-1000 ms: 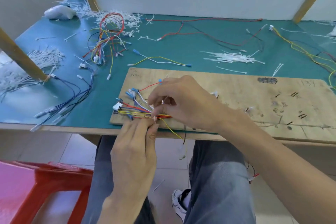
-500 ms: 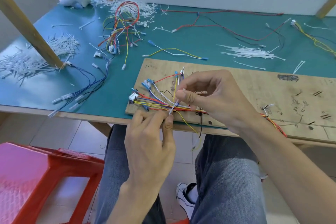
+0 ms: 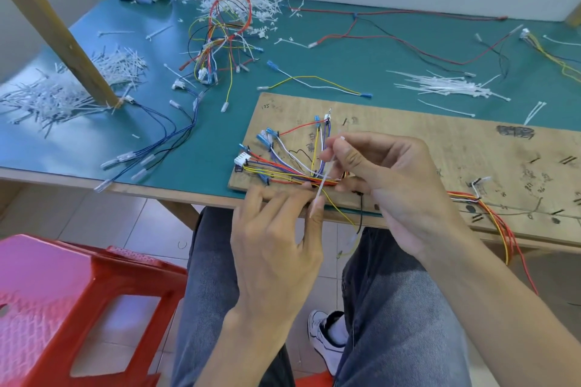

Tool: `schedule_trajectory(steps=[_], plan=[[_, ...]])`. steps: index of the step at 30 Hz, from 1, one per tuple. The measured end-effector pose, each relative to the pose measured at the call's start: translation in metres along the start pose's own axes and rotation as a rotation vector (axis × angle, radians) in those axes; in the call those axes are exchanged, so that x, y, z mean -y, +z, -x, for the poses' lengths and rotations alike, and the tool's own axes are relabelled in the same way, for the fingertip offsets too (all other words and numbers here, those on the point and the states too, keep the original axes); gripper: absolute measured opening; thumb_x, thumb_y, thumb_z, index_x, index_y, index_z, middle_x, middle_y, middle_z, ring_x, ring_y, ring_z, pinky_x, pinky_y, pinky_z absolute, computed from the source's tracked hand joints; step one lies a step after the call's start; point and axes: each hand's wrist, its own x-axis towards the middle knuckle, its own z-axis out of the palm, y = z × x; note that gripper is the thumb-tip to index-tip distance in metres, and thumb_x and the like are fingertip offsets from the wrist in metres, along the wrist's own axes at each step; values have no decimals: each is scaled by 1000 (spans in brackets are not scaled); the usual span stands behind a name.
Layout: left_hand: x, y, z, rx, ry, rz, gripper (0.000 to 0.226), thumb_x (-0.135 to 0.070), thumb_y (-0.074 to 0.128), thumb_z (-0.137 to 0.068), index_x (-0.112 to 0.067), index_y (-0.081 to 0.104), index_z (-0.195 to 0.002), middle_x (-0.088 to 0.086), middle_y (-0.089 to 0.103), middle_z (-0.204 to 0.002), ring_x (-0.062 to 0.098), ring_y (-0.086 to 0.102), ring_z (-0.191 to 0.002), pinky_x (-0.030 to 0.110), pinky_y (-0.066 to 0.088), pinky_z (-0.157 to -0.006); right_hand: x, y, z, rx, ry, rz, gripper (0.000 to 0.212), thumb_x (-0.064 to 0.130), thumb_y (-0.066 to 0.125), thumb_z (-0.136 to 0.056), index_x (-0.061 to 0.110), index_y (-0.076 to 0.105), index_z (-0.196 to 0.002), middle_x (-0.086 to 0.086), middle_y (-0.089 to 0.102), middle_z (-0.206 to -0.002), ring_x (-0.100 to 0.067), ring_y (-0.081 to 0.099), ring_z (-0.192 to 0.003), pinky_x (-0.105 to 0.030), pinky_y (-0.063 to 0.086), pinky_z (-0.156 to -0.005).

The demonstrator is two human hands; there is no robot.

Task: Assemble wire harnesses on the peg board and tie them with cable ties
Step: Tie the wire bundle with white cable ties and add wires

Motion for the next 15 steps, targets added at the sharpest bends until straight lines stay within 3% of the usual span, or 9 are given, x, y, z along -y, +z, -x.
schedule_trajectory(steps=[6, 12, 15], plan=[[7, -1, 7, 75, 108, -132, 24, -28, 64, -103, -18, 75, -122, -9, 72, -125, 21, 60, -117, 43, 49, -92, 7, 2, -19, -210, -265, 231, 11, 15, 69, -102, 10, 79, -102, -5, 78, -89, -20, 69, -77, -35, 61, -70], [9, -1, 18, 163, 146, -201, 37, -26, 58, -104, -17, 66, -139, -3, 60, -144, 18, 46, -142, 37, 36, -109, 3, 10, -44, -259, -364, 459, 11, 19, 69, -102, 11, 76, -98, -1, 76, -82, -19, 72, -74, -49, 62, -75], [9, -1, 20, 187, 140, -205, 39, -26, 56, -105, -17, 63, -143, -1, 56, -147, 19, 46, -142, 38, 36, -112, -4, 13, -47, -244, -391, 580, 8, 18, 71, -100, 14, 77, -97, 6, 75, -80, -11, 70, -72, -38, 60, -75]])
